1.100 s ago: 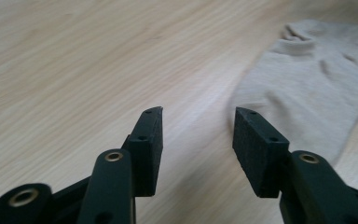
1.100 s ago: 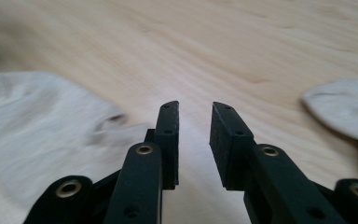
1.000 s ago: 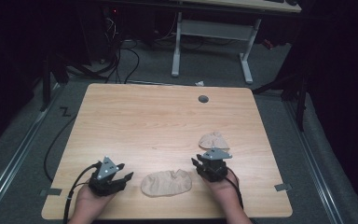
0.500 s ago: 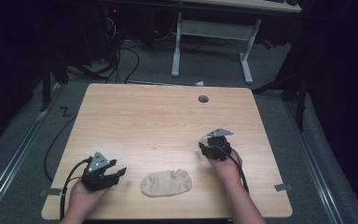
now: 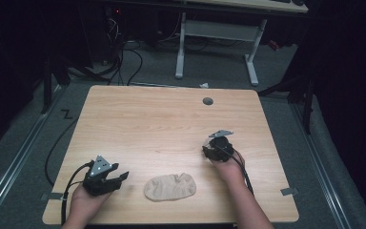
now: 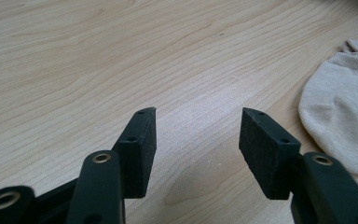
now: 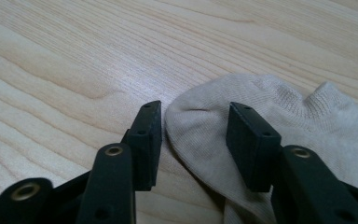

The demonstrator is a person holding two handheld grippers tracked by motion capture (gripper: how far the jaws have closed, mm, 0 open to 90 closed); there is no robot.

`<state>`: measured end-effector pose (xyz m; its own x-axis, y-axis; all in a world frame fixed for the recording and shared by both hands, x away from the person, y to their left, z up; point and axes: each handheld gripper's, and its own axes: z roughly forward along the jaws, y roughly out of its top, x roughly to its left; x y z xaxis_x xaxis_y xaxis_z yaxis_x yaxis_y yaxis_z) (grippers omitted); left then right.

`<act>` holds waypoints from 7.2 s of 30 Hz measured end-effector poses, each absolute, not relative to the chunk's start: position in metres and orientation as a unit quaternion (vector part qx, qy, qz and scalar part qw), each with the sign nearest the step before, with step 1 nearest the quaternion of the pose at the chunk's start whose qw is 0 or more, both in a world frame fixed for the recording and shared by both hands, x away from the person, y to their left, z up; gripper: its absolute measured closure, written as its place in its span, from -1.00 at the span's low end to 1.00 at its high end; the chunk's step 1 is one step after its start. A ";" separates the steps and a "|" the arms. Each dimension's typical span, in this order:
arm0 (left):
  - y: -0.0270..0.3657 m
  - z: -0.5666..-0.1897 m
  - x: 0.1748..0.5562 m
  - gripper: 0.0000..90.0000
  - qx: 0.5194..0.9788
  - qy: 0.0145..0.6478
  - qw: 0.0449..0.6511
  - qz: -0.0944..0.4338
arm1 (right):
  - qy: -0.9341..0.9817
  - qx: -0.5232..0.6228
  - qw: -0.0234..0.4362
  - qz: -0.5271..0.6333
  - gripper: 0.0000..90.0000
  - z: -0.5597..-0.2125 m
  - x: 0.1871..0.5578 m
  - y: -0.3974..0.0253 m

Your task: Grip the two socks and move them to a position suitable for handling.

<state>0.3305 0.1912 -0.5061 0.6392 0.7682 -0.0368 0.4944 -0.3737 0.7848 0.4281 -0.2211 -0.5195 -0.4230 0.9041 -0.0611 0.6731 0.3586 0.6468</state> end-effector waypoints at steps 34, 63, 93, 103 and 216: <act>0.191 -0.505 0.329 0.00 0.808 0.388 0.407 0.175 | 0.753 0.499 0.236 0.357 0.90 -0.497 0.406 -0.245; 0.194 -0.504 0.331 -0.02 0.804 0.393 0.410 0.177 | 0.693 0.458 0.296 0.472 0.90 -0.418 0.358 -0.249; 0.188 -0.505 0.328 -0.01 0.813 0.378 0.408 0.173 | 0.761 0.363 0.193 0.502 0.89 -0.453 0.384 -0.057; 0.185 -0.507 0.327 -0.02 0.818 0.375 0.399 0.178 | 0.762 0.411 0.195 0.460 0.87 -0.481 0.387 -0.097; 0.125 -0.482 0.341 0.94 0.781 0.360 0.474 0.187 | 0.793 0.371 0.239 0.420 0.92 -0.475 0.334 -0.174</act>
